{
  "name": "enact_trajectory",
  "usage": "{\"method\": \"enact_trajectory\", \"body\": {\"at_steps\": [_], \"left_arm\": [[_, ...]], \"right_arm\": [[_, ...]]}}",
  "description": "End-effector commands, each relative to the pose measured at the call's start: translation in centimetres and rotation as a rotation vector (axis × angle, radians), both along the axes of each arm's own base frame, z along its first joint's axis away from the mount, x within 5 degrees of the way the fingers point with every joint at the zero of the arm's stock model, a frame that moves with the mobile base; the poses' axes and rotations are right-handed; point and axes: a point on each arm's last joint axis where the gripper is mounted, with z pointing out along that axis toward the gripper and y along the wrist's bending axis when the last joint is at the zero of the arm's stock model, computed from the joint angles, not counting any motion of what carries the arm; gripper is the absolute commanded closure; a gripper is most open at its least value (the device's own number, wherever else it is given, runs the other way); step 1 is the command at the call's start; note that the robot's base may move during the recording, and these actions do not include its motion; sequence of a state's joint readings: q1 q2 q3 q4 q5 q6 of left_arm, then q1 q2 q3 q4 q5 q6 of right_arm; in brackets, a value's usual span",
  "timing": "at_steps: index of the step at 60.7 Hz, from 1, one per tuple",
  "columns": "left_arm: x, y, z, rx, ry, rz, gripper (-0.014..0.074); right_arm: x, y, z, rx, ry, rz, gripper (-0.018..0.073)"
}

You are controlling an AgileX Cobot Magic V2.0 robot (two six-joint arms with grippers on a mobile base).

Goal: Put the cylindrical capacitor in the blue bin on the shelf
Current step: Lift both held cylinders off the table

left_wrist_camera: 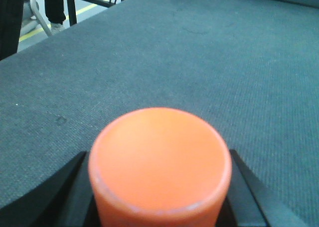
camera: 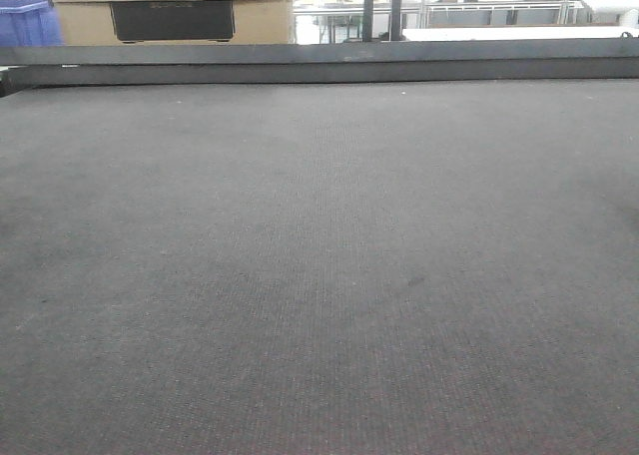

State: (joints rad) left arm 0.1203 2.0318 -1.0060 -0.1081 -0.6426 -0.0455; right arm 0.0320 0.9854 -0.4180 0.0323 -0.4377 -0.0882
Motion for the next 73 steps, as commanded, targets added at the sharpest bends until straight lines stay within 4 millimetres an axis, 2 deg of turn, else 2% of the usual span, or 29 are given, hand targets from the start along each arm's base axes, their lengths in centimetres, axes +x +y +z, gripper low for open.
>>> {"method": "enact_trajectory", "body": {"at_steps": [1,7,12,19,27,35,44,50,59,67,73], "left_arm": [[-0.1,-0.4,1.9,0.042,-0.001,-0.056,0.0706],[-0.6,-1.5,4.4,0.106,0.023,-0.144,0.0706],[-1.4,-2.5,6.9,0.143,0.037,-0.191,0.0706],[-3.1,-4.3,10.5,0.162,0.058,-0.234,0.0706],[-5.8,-6.7,13.9,0.184,0.124,-0.296,0.0706],[-8.8,-8.9,16.6,0.190,0.174,-0.355,0.0706],[-12.3,-10.6,19.3,0.089,0.187,-0.394,0.0706],[-14.1,-11.0,20.8,0.065,0.181,-0.412,0.0706],[-17.4,-10.4,22.5,0.052,0.209,-0.414,0.0706],[-19.9,-9.8,24.0,0.052,0.193,-0.415,0.0706],[-21.8,-9.4,24.7,0.065,0.197,-0.413,0.0707]], "right_arm": [[0.2,0.0,0.7,-0.002,0.008,0.001,0.0710],[0.5,0.1,1.1,-0.001,0.150,0.006,0.0701],[0.9,0.1,2.3,-0.002,0.219,0.011,0.0701],[1.1,0.2,3.9,-0.002,0.242,0.014,0.0701],[1.3,0.2,5.0,0.008,0.214,0.013,0.0701],[1.2,0.2,5.0,0.029,0.259,0.015,0.0701],[1.0,0.3,5.1,0.027,0.347,0.021,0.0701],[0.9,0.3,5.7,0.033,0.392,0.026,0.0701],[0.3,0.5,7.1,0.054,0.441,0.038,0.0701],[-1.6,0.6,8.2,0.087,0.409,0.052,0.0701],[-3.8,0.6,9.5,0.090,0.351,0.061,0.0701]]}}
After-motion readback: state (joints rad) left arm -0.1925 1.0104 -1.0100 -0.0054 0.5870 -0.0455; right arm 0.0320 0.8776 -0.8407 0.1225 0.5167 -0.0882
